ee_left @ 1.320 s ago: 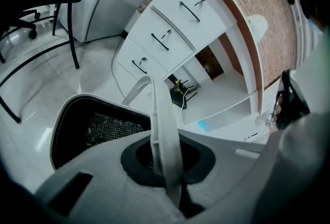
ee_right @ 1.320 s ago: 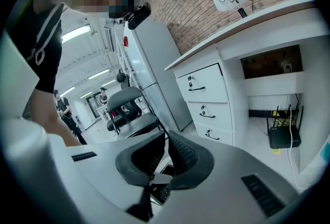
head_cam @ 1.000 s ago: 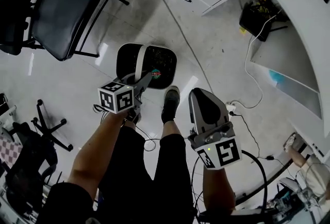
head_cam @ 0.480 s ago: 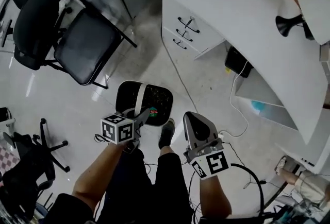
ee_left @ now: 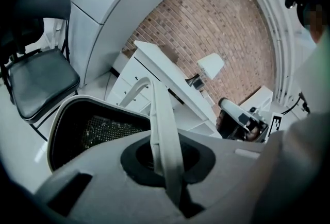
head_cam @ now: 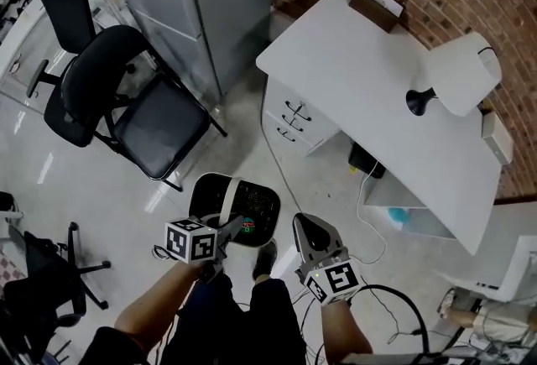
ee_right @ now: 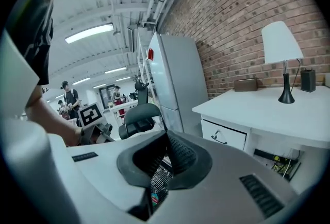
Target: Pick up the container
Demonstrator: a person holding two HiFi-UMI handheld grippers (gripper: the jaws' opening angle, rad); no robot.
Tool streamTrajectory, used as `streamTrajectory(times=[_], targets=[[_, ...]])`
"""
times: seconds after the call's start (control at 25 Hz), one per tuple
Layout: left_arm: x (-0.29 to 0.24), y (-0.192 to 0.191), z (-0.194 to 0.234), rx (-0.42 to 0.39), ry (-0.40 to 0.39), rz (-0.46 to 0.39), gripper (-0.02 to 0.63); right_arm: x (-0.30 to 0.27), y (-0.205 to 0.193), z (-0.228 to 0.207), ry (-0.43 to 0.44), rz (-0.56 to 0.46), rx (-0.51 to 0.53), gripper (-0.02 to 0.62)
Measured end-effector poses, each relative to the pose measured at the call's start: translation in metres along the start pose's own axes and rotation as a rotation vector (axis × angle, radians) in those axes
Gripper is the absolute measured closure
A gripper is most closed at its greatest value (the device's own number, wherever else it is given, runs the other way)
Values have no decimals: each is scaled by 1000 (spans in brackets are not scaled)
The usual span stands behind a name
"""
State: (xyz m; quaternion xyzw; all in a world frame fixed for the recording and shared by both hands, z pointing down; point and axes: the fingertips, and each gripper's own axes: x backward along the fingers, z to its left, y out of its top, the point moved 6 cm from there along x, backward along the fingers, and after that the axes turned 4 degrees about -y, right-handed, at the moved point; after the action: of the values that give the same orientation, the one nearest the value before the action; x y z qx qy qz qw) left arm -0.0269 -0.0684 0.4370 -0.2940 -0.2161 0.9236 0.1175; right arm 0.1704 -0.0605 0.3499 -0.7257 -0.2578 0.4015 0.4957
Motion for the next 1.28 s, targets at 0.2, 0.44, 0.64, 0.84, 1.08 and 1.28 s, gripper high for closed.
streamTrajectory(times=[0.2,0.44,0.64,0.84,1.08,1.28], targets=[[30,22,-37,12,-10,4,595,10,31,14,21,34,79,591],[60,50,-69,0,-33,-37,594,14,81,25,35,4,103,591],[90,61,-106,-2,-66,-37,594,27,112,32,8,-19,73,592],[118,68,-125,4,-98,-59,594,34,142,42,-24,-84,50,591],[138,75,-149,-21,-107,-57,594,51,167,54,-61,-123,57,592],[156,87,-163,-80,-113,-54,594,71,181,58,-102,-155,59,592]])
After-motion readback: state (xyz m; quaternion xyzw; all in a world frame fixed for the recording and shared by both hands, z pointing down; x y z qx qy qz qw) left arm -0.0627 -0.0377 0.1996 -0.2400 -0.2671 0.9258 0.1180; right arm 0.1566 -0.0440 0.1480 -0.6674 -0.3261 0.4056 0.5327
